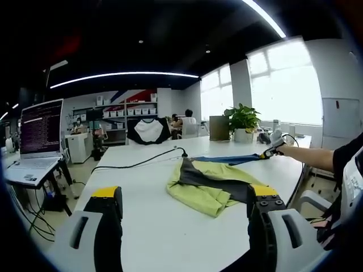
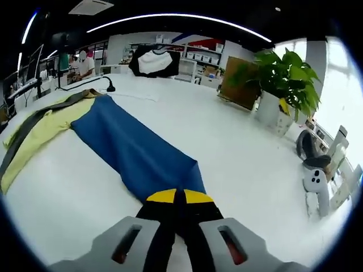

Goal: Fold the garment on the visible template until the final outline fits inside the template.

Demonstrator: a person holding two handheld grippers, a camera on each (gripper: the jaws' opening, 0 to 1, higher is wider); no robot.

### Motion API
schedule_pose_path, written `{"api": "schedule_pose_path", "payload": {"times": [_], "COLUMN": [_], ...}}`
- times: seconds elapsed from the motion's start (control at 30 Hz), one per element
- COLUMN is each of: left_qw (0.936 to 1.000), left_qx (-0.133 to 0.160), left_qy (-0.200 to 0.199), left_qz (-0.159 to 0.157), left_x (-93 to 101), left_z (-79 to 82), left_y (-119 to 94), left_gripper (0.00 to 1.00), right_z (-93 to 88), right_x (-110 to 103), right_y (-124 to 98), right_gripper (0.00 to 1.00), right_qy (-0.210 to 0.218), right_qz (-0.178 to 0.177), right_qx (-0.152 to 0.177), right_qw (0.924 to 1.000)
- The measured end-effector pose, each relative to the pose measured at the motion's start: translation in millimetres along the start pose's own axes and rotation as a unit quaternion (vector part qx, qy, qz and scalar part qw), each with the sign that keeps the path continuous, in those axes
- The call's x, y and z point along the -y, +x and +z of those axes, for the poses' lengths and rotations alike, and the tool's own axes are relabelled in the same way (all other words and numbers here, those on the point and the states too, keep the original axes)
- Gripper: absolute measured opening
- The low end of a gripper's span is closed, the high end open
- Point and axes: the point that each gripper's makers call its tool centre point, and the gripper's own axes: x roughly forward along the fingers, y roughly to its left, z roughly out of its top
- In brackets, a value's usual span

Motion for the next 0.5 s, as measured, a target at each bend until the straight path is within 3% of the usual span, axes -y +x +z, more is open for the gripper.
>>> {"api": "schedule_pose_path", "payload": {"times": [0.17,0.2,0.4,0.5], "left_qw": [1.0,1.0,1.0,1.0], "left_qx": [0.001,0.002,0.001,0.001], "left_qy": [-0.001,-0.002,0.002,0.002], "left_qz": [0.001,0.001,-0.001,0.003], "left_x": [-0.5,-0.8,0.2,-2.1], "left_z": [0.9,1.0,-0.4,-0.4], "left_y": [1,1,2,2], "left_gripper": [0.96,0.96,0.96,0.96], "right_z": [7.5,13.0,17.8,15.5], "right_x": [6,12,20,33], "right_y": [-8,-11,-10,-9], "right_gripper": [0.0,0.0,0.0,0.0], "right_qy": [-0.003,-0.027,-0.029,-0.049], "right_qz": [-0.02,-0.037,-0.043,-0.074], "right_qx": [0.006,0.013,0.007,-0.008], "right_qw": [0.9998,0.9989,0.9986,0.9961]}}
